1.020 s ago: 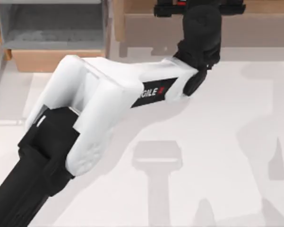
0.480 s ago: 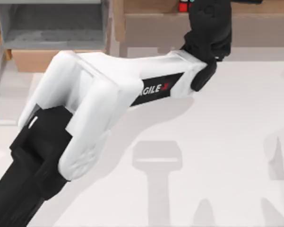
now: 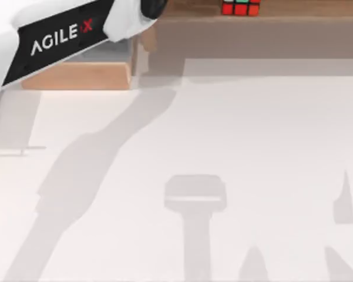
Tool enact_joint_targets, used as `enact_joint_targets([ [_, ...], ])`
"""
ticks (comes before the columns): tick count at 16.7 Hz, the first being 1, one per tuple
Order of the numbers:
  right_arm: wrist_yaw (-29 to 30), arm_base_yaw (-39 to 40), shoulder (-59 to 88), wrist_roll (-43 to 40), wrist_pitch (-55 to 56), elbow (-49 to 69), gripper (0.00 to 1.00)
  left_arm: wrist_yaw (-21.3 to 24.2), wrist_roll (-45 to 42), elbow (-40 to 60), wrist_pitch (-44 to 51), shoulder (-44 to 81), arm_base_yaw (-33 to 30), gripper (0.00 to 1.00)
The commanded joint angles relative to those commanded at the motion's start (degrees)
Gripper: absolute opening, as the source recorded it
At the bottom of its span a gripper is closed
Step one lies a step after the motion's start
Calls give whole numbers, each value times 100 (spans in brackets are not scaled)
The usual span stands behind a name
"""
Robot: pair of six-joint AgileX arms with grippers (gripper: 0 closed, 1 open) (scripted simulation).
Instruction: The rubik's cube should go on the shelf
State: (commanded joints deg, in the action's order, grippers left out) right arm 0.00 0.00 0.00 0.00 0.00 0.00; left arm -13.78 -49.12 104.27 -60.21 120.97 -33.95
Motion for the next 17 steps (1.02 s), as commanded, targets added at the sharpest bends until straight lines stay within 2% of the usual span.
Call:
enact_joint_targets([
  [3,0,0,0,0,0,0,100,1072,-1356,-939,-342,-820,1343,100],
  [7,0,0,0,0,0,0,100,2561,-2835,-2656,-858,-1482,3571,100],
  [12,0,0,0,0,0,0,100,4116,-3927,-5105,-1592,-1708,6128,100],
  [14,0,0,0,0,0,0,100,4593,-4125,-6018,-1896,-1621,6863,100],
  [17,0,0,0,0,0,0,100,5183,-4257,-7064,-2399,-1345,7509,100],
])
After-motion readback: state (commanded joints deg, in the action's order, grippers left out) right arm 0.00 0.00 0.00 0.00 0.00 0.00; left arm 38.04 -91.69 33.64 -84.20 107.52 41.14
